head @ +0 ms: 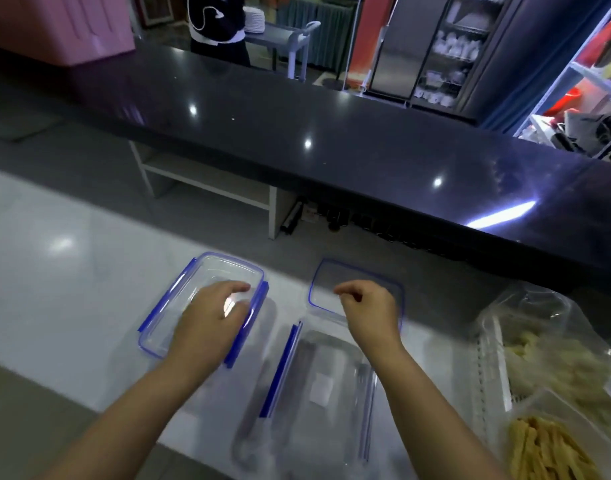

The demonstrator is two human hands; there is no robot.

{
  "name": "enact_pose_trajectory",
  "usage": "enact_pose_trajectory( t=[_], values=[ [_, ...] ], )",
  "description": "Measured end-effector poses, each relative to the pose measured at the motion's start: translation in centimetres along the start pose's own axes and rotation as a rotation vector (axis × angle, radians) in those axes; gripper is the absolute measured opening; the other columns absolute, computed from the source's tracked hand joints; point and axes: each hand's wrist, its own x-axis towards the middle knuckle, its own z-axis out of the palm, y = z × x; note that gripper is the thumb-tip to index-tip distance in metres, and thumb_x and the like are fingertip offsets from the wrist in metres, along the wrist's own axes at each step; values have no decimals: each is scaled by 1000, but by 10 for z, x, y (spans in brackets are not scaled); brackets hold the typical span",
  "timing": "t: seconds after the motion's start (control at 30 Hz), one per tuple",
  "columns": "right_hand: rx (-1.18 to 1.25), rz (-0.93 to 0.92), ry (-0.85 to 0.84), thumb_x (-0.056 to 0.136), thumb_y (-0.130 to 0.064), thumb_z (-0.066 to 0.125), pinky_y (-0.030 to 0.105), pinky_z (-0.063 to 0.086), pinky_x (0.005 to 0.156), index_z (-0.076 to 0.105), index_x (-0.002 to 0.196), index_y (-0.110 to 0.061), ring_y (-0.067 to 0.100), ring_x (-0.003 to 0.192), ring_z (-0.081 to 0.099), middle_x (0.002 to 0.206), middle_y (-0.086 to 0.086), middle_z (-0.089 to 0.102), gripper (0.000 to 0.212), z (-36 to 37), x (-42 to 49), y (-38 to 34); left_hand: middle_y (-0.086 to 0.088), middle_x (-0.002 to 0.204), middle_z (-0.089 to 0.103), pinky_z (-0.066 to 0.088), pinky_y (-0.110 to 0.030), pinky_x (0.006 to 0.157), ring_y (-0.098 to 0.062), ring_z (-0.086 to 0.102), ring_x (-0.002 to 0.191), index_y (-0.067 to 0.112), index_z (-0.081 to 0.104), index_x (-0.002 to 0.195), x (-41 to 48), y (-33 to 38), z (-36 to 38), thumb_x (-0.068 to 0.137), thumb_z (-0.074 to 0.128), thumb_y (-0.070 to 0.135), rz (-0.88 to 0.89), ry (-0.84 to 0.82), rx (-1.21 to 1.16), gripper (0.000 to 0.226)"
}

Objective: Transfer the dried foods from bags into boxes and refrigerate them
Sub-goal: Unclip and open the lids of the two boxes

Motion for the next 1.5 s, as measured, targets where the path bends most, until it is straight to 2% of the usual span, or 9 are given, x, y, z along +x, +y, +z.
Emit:
enact_pose_trajectory(
  t=[0.17, 0.33, 0.63, 0.9, 1.03, 1.1, 1.23, 1.33, 1.5],
  values=[
    [42, -69, -217, 92, -11, 52, 22, 47, 87, 67, 114, -18, 10, 98, 60, 110, -3, 65, 28, 43, -37, -52, -16, 122, 61, 39, -41, 92, -36, 48, 111, 7, 61, 117, 44, -47, -38, 94, 43, 17, -117, 68, 270, 31],
    [-110, 93, -333, 95, -24, 46, 31, 45, 80, 53, 113, -15, 22, 97, 57, 114, 5, 54, 21, 101, -47, -74, -18, 126, 57, 39, -41, 95, -37, 49, 113, 8, 57, 123, 71, -91, -60, 96, 37, 24, -263, -132, 256, 37],
    [341, 616, -53, 96, -46, 40, 40, 56, 79, 43, 95, -22, 23, 90, 61, 100, 3, 59, 24, 166, -52, -79, -1, 79, 62, 49, -37, 69, -21, 60, 73, 12, 56, 86, 78, -117, -64, 96, 36, 32, -219, -241, 73, 30],
    [504, 641, 85, 99, -40, 37, 39, 52, 83, 56, 91, -15, 23, 85, 62, 90, 5, 64, 32, 174, -63, -79, -10, 72, 58, 42, -31, 58, -26, 54, 66, 1, 51, 78, 72, -138, -68, 99, 29, 20, -202, -233, 47, 36],
    [460, 600, 127, 102, -27, 35, 31, 47, 74, 58, 87, -9, 18, 78, 58, 89, 8, 64, 33, 173, -65, -73, -9, 77, 60, 46, -37, 65, -26, 55, 70, 3, 52, 83, 74, -139, -69, 98, 30, 17, -186, -212, 21, 30],
    [388, 554, 146, 101, -17, 35, 28, 46, 71, 56, 89, -9, 16, 75, 54, 91, 9, 62, 26, 171, -66, -74, -2, 89, 61, 44, -35, 67, -21, 57, 78, 13, 54, 109, 72, -134, -74, 97, 34, 14, -164, -188, 35, 23],
    [311, 338, 191, 99, -8, 37, 14, 39, 85, 50, 126, -20, 6, 102, 51, 115, -9, 52, 32, 168, -77, -82, -5, 132, 51, 38, -34, 98, -22, 41, 122, 13, 47, 134, 67, -136, -76, 94, 42, 12, 105, -107, 195, 39],
    [213, 288, 158, 97, -13, 43, 6, 33, 86, 55, 123, -14, 7, 112, 48, 120, -10, 46, 28, 172, -83, -81, -1, 133, 52, 27, -23, 100, -18, 37, 123, 14, 50, 131, 61, -134, -70, 91, 37, 28, 175, -222, 131, 45],
    [129, 316, 155, 95, -19, 48, 22, 32, 103, 62, 120, -14, 10, 128, 33, 134, -8, 42, 28, 172, -84, -82, 1, 132, 53, 19, -20, 103, -16, 32, 131, 12, 52, 130, 55, -130, -66, 85, 27, 36, 183, -157, 51, 57]
  ],
)
